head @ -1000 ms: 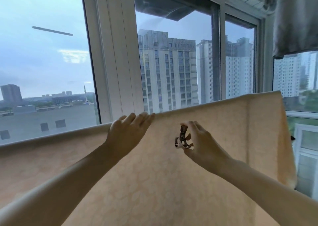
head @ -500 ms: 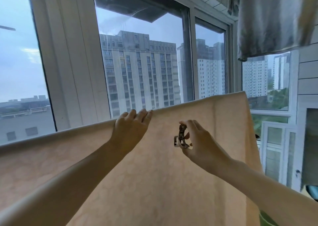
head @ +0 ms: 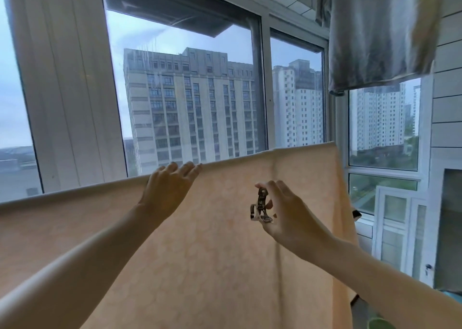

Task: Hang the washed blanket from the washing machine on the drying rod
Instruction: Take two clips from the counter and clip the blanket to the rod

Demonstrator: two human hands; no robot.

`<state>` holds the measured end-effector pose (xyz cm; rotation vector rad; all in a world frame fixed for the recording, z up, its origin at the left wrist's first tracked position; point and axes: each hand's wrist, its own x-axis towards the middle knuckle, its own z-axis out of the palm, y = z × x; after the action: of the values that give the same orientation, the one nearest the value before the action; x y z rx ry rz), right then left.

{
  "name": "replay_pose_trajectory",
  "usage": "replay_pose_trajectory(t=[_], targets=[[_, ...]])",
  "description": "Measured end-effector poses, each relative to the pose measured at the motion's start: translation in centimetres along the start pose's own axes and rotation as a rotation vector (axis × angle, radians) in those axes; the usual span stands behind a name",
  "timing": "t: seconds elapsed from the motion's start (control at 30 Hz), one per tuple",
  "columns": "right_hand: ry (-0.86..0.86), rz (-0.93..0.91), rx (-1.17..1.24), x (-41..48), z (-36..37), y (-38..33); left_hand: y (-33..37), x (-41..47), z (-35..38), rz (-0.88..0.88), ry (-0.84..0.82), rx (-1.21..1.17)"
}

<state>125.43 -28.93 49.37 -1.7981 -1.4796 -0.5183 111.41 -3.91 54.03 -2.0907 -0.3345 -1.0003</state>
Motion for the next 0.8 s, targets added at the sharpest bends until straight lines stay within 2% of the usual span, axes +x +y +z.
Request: replay_pose_trajectory(t=[0.5,0.8], targets=[[0.055,0.014,-0.024,1.6,-2.1,8.4,6.0,6.7,3.5,0.087,0.001,-0.045],[0.108,0.033,-0.099,5.9,-3.0,12.4,9.9,11.4,7.6,0.13,0.121,-0.073]])
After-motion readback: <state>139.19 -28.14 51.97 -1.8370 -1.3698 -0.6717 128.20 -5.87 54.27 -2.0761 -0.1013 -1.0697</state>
